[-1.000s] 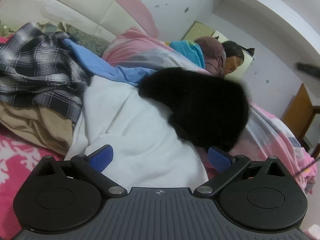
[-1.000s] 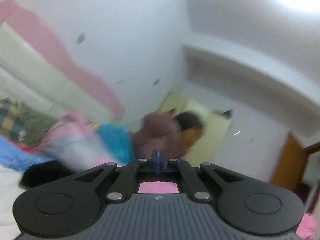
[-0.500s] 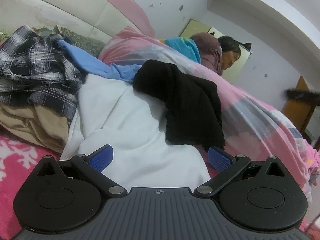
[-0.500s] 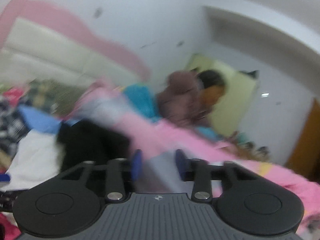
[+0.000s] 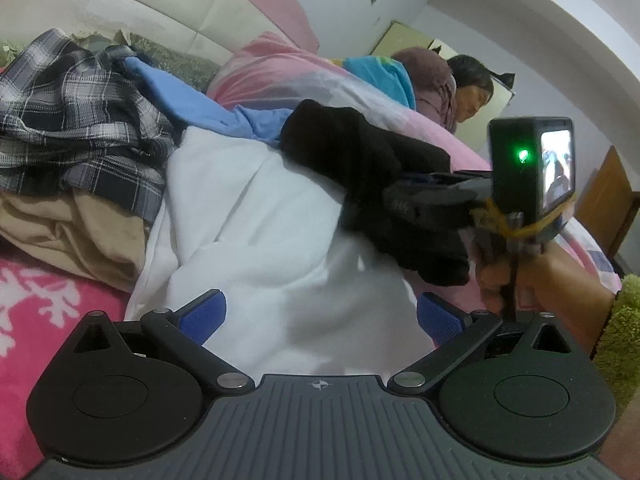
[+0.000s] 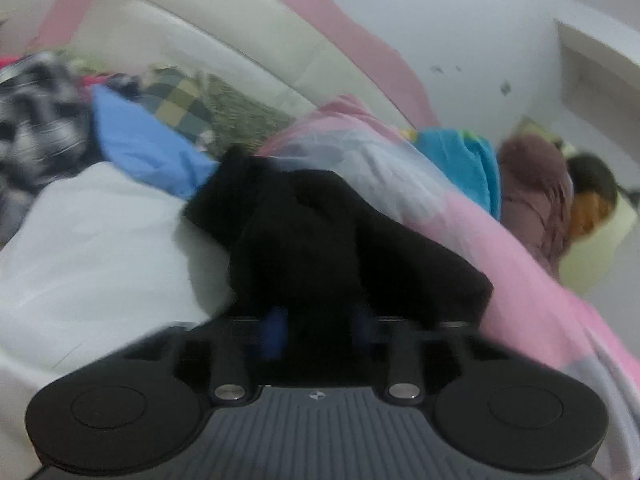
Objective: Fold clothes
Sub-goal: 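Lift the black garment with the right gripper and lay it on the bedspread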
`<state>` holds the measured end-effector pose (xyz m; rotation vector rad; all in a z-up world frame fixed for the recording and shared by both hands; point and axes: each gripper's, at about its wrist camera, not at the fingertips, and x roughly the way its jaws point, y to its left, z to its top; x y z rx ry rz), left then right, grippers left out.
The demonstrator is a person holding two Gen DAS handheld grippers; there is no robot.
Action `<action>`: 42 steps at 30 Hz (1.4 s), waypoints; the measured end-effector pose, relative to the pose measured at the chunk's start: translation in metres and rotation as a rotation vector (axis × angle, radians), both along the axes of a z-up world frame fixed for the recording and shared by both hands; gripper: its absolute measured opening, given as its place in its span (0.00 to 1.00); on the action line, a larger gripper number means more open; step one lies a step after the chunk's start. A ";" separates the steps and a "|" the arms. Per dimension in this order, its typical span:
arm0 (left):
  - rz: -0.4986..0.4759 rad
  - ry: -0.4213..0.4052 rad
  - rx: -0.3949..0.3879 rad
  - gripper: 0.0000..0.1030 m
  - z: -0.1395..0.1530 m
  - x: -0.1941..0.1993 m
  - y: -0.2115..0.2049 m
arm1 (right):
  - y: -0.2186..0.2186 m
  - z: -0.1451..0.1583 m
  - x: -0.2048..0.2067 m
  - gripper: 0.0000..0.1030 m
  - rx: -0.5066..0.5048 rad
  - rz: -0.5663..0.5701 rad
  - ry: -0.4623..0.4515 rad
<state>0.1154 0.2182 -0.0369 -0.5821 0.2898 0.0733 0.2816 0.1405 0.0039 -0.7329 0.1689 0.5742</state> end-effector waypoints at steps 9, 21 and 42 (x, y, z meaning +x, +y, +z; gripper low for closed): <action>0.004 -0.003 0.019 0.99 0.000 0.000 -0.003 | -0.053 0.040 -0.036 0.10 0.193 -0.134 -0.174; -0.068 -0.068 0.033 1.00 0.005 -0.010 -0.019 | -0.155 0.128 -0.145 0.10 0.344 -0.269 -0.379; -0.725 -0.105 0.064 1.00 0.080 -0.113 -0.180 | -0.329 0.205 -0.387 0.10 0.368 -0.548 -0.511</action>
